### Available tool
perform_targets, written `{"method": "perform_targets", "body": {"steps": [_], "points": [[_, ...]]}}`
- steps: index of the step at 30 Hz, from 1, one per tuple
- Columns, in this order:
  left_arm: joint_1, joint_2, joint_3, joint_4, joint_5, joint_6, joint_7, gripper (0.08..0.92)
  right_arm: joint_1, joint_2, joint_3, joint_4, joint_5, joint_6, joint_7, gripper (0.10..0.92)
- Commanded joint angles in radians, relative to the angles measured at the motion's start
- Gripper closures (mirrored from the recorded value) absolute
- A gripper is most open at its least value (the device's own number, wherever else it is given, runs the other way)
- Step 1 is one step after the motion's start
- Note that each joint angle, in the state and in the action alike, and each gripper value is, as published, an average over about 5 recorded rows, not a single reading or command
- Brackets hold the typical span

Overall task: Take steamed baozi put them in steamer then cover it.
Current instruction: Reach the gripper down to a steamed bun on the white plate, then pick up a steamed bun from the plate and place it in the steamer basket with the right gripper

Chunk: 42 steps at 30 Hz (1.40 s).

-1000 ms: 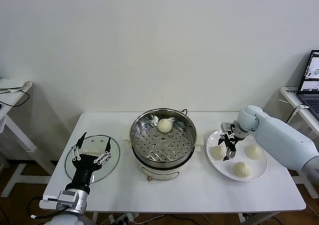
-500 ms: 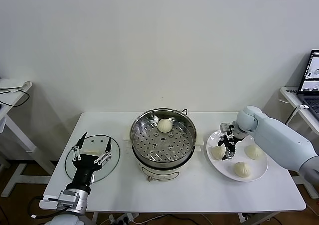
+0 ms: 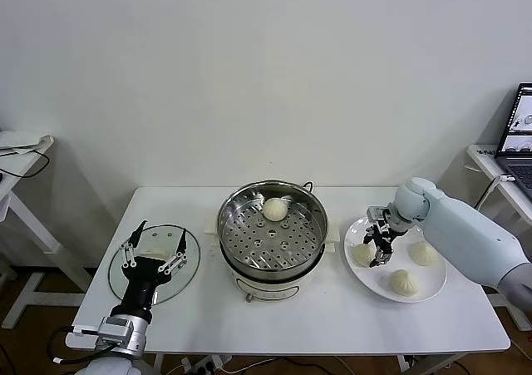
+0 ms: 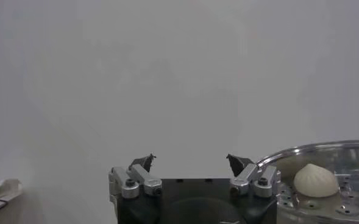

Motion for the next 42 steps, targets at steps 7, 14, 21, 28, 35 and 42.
{"method": "perform_targets", "body": {"steps": [7,14,21,28,35,42], "points": [[0.008,-0.001,-0.002,-0.019,0.002,0.000,-0.001,0.177,0.188,-0.156,-0.180,0.158,0.184,-0.061,-0.015,0.338],[0.005,-0.001,0.005,-0.015,0.004,0.000,-0.002,0.177,0.470,-0.278,-0.421,0.363,0.405,-0.157,0.001,0.338],[0.002,-0.001,0.012,-0.005,0.006,-0.003,-0.003,0.177,0.780,-0.278,-0.649,0.508,0.575,-0.266,0.036,0.338],[0.002,0.001,0.015,-0.012,0.008,-0.002,-0.005,0.177,0.914,-0.135,-0.750,0.545,0.671,-0.371,0.055,0.338],[0.001,0.005,-0.002,-0.016,0.002,-0.003,-0.005,0.177,0.892,0.113,-0.730,0.500,0.736,-0.479,0.110,0.358],[-0.007,0.012,-0.023,-0.013,-0.010,-0.002,-0.003,0.177,0.817,0.298,-0.692,0.397,0.725,-0.495,0.122,0.364]]}}
